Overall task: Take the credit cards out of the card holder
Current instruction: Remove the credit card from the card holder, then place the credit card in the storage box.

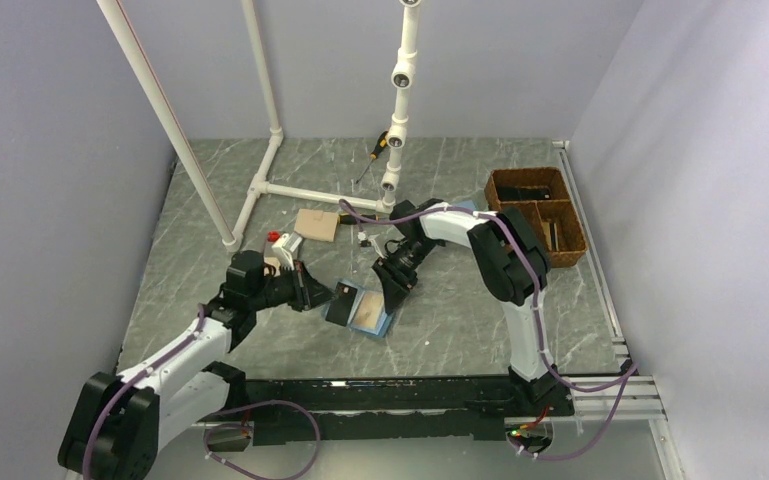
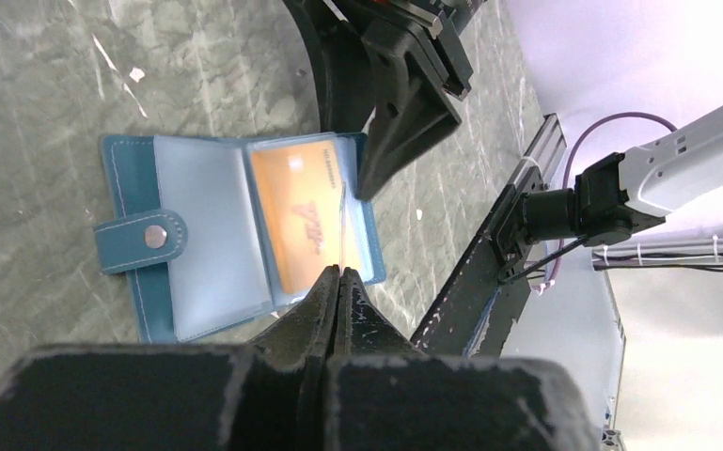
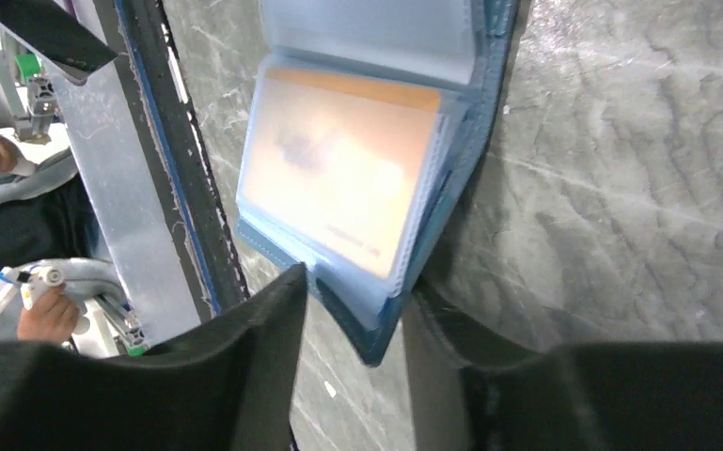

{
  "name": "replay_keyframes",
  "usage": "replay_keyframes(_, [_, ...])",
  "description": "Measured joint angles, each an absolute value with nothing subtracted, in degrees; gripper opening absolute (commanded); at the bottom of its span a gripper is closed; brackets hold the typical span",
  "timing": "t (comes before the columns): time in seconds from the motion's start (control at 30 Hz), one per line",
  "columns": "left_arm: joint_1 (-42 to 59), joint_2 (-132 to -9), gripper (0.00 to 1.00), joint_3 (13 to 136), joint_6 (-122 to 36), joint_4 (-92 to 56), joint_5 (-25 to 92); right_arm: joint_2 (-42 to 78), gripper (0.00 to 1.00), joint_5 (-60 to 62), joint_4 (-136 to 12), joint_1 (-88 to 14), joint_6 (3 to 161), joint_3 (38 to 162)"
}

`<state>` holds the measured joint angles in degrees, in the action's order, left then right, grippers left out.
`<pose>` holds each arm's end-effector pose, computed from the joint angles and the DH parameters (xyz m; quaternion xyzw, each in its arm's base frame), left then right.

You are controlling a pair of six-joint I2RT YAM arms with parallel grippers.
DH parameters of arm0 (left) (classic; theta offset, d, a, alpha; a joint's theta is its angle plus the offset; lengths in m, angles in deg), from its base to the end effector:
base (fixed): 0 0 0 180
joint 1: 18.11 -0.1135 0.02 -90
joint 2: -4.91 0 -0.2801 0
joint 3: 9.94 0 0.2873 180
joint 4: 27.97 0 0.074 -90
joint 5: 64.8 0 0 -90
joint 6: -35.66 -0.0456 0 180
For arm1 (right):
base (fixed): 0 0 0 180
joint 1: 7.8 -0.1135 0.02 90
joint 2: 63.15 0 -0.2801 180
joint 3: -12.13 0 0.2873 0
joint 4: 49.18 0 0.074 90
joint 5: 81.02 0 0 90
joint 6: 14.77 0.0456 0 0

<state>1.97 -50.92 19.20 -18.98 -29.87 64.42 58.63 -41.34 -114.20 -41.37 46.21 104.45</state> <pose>0.1954 -0.1021 0.1704 0.0737 0.8105 -0.4864 0.3178 0.3219 0.2557 0.1075 0.4556 -0.7815 -0.4231 0.0522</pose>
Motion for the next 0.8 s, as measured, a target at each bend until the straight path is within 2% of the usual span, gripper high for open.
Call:
replay_keyframes(0.07, [1.97, -49.79, 0.0, 19.17, -18.98, -29.81, 64.4, 57.88, 0.55, -41.48, -114.88, -41.37, 46.04, 104.45])
replay_keyframes(0.17, [1.97, -49.09, 0.0, 18.72, -18.81, -30.99, 64.83, 55.57, 0.59, -39.03, -114.48, -41.02, 44.68, 104.21])
replay_keyframes(0.43, [3.13, -48.87, 0.0, 17.88, -18.74, -35.91, 67.22, 46.71, 0.6, -37.1, -115.42, -37.85, 37.99, 103.27])
replay_keyframes(0.8, [14.01, -53.83, 0.0, 22.82, -23.18, -36.71, 64.99, 41.62, 0.61, -47.94, -122.53, -37.76, 28.0, 103.27])
